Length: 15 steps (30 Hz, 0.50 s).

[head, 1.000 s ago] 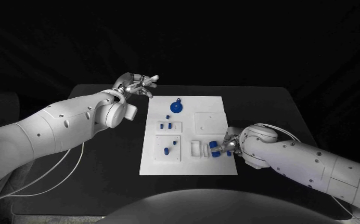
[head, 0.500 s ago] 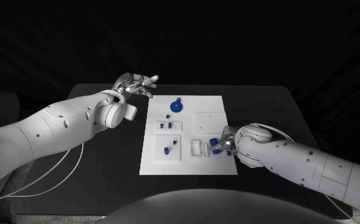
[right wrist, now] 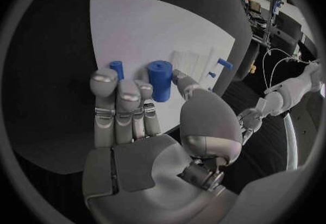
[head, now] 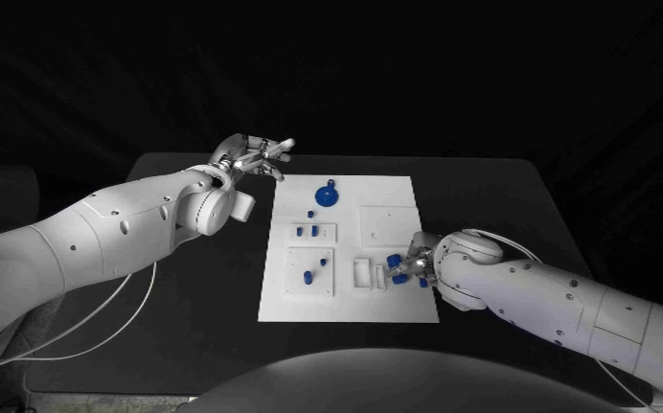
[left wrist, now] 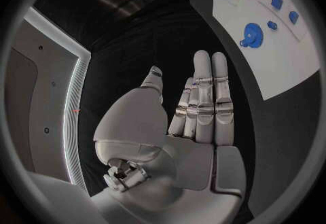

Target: Assemble the parts on the task board

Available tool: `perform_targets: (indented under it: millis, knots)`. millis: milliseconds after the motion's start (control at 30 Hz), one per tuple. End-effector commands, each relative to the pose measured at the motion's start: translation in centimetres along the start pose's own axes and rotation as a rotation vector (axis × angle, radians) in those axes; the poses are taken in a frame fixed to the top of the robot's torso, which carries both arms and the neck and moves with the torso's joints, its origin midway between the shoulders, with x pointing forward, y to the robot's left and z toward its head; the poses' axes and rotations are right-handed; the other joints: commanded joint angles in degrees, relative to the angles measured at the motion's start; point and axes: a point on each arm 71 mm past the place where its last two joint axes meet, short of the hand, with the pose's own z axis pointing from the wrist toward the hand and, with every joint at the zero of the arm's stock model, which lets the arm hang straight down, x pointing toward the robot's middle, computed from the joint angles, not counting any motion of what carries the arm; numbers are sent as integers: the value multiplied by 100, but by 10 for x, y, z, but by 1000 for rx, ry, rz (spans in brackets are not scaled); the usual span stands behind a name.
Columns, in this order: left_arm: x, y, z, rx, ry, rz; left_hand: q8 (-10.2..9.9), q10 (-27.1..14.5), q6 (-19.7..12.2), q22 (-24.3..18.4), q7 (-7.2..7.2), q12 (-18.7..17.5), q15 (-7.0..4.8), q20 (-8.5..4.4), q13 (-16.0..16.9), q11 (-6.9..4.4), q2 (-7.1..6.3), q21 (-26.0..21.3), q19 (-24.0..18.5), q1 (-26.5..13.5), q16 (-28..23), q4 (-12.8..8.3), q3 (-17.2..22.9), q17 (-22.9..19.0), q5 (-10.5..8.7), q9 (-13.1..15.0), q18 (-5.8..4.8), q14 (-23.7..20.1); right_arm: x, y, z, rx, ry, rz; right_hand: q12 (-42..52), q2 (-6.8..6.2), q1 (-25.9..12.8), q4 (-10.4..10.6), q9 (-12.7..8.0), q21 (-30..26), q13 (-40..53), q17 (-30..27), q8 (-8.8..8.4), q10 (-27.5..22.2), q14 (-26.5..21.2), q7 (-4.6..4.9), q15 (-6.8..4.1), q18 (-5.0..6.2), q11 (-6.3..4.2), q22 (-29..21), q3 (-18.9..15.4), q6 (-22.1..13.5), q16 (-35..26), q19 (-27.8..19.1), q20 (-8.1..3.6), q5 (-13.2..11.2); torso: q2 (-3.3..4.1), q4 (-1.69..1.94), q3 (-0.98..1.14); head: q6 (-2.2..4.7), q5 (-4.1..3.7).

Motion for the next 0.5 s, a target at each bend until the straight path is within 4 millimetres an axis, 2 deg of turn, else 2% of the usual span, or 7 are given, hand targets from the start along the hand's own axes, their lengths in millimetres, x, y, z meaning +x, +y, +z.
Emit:
perform_targets:
  millis: [33, 133, 500]
  knots:
    - [1, -1, 0, 4, 12, -8, 5, -32, -36, -7, -3, -4, 24, 27, 8, -5, 21, 6, 19, -20, -6, 19, -9, 5, -12, 1, -77, 25, 8, 1, 0, -21, 17, 69, -46, 457, 359, -1166, -677, 25, -29, -4, -42, -14, 28, 39, 13, -32, -12, 57, 1116, 24, -2, 276, -12, 468, 9, -4, 1, 1, 8]
    - [1, -1, 0, 3, 11, -8, 9, -30, -41, -9, -4, -3, 24, 27, 9, -7, 38, 9, 21, -12, -2, 2, -20, 7, -12, 0, -76, 24, 7, 2, -3, -28, 18, 109, -48, 469, 255, -1289, -856, 34, -42, -4, -41, -12, 25, 53, 12, -23, -17, 94, 1221, 76, 6, 276, -11, 782, 11, -3, 2, 1, 9]
    - [-1, 0, -1, 0, 9, -7, 17, -31, -42, -12, -3, -2, 24, 27, 9, -6, 56, 12, 20, -3, 3, -21, -31, 8, -11, 0, -75, 23, -6, 13, -19, -73, -2, 243, -23, 501, 197, -1394, -997, 129, -52, -6, -36, 25, 24, 40, 2, -32, -26, 190, 1242, 168, 25, 289, -20, 853, 23, 4, 3, 1, 14]
